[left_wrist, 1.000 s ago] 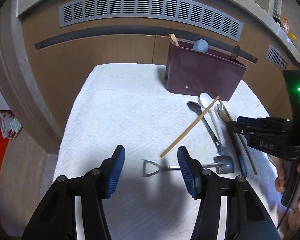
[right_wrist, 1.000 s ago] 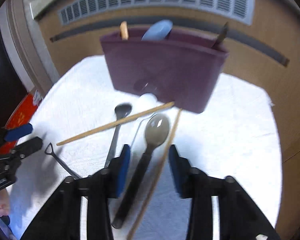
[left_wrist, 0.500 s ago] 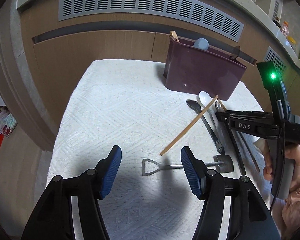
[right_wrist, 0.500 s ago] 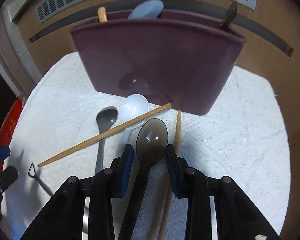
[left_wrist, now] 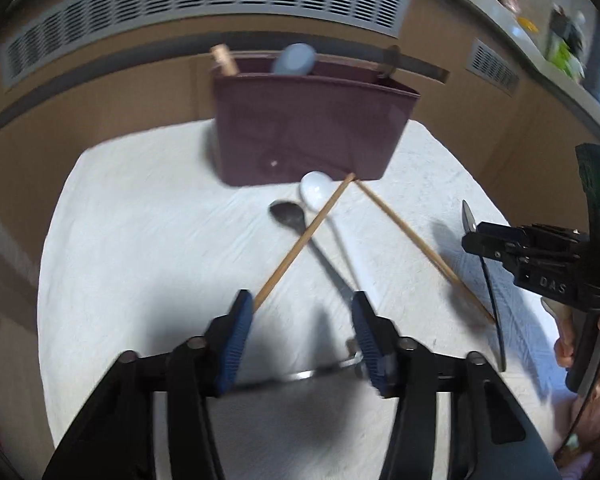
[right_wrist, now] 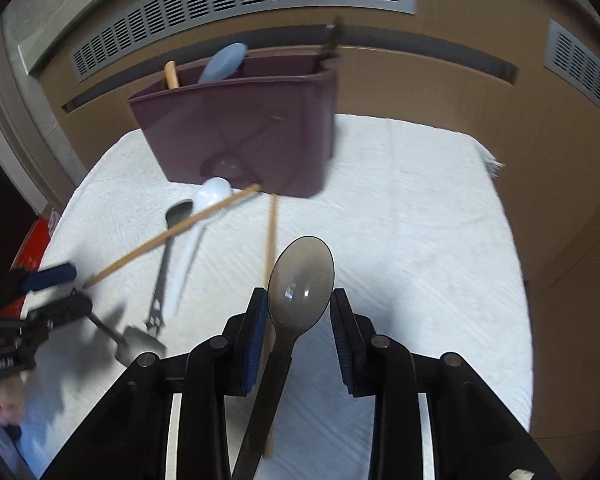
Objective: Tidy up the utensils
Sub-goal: 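Grasp a wooden chopstick with the left tool while the right tool holds the grey spoon, then raise the chopstick and the grey spoon above the maroon holder with both tools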
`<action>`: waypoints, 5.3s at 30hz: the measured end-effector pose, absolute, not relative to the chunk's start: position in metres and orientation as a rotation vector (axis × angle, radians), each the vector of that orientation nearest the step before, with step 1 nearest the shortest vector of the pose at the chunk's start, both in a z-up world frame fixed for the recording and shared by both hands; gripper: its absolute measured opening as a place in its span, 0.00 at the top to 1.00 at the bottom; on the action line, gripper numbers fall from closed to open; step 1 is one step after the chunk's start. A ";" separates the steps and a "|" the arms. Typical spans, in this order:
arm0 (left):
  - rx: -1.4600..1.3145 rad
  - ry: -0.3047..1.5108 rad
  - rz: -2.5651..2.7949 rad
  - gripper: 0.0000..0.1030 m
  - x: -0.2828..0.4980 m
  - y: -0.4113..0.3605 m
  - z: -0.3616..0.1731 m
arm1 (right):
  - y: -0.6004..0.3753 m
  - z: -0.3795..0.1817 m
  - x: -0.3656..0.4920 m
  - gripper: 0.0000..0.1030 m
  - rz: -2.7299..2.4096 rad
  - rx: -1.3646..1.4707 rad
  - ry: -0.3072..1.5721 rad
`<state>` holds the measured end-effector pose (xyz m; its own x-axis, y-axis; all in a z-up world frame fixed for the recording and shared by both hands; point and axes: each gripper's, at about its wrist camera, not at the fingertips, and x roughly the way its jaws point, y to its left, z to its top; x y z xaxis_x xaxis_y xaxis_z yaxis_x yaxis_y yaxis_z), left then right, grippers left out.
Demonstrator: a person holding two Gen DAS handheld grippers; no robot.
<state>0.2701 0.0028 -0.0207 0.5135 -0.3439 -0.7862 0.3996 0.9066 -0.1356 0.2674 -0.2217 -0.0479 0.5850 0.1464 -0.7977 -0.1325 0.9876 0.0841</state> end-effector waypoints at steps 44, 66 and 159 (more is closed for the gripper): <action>0.181 1.061 -0.390 0.91 0.349 -0.077 -0.046 | -0.273 -0.074 0.257 0.72 0.190 0.194 0.901; -0.195 0.531 -0.384 0.95 0.253 0.020 0.113 | -0.226 0.044 0.226 0.94 0.205 -0.010 0.624; -0.206 0.585 -0.304 0.95 0.236 0.051 0.058 | -0.261 -0.052 0.326 0.53 -0.015 0.055 0.915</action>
<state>0.2362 0.0511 0.0583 0.7912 -0.3383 -0.5095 0.2227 0.9352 -0.2752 0.3258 -0.2610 -0.0520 0.6097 0.0107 -0.7926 0.0365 0.9985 0.0415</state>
